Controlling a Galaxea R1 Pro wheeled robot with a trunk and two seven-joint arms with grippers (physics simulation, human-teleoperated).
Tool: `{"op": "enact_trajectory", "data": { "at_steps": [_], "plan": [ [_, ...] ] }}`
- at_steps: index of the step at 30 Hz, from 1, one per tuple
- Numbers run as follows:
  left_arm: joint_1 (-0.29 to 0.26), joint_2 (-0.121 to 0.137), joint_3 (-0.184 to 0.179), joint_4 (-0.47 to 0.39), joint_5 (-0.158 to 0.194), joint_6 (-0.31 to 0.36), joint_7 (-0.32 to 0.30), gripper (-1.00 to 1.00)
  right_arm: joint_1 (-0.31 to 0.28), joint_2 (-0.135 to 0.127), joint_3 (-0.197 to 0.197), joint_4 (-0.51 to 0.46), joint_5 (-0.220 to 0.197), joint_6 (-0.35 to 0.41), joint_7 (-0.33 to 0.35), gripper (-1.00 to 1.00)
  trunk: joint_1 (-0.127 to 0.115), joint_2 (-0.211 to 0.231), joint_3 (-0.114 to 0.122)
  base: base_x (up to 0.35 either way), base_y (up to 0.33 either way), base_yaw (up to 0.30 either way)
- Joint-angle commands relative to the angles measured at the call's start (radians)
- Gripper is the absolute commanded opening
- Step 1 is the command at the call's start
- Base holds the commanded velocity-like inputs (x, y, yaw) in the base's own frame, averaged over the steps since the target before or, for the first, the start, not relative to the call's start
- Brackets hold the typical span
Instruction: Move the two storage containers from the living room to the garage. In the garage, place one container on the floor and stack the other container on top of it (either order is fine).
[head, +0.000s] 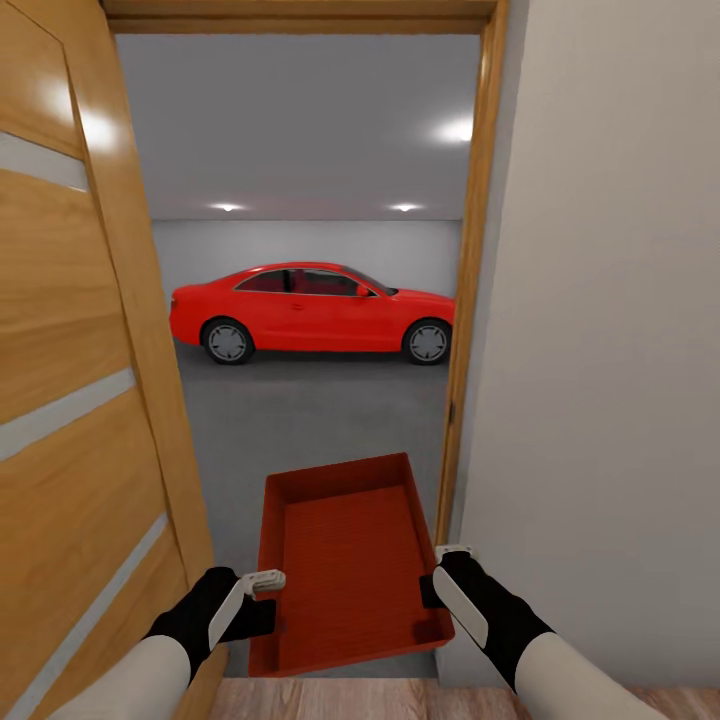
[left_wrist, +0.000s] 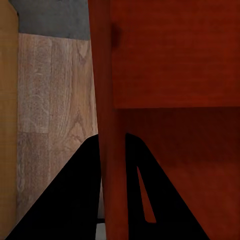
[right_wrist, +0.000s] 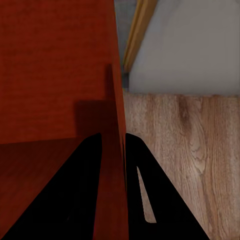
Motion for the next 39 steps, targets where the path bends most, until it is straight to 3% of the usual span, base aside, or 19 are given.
{"op": "enact_trajectory", "data": {
  "at_steps": [1,19,32,39],
  "plan": [
    [-0.001,-0.005,0.011,-0.002,0.007,0.005,0.003,-1.0,0.0,0.0,0.019,0.0,-0.024,0.0,-0.008,-1.0,0.0,-0.001,-0.001,0.002,0.007,0.0],
    [-0.001,-0.005,0.011,-0.002,0.007,0.005,0.003,-1.0,0.0,0.001,0.019,0.0,-0.024,0.0,-0.008,-1.0,0.0,-0.001,-0.001,0.005,0.001,-0.076],
    [-0.001,-0.005,0.01,-0.002,0.007,0.005,0.003,-1.0,0.0,0.001,0.019,0.0,-0.024,0.0,-0.008,-1.0,0.0,-0.001,-0.001,0.273,0.111,0.0],
    [-0.001,-0.005,0.01,-0.002,0.007,0.005,0.003,-1.0,0.0,0.001,0.019,0.0,-0.024,0.0,-0.008,-1.0,0.0,-0.001,-0.001,0.059,0.022,0.0]
  ]
}}
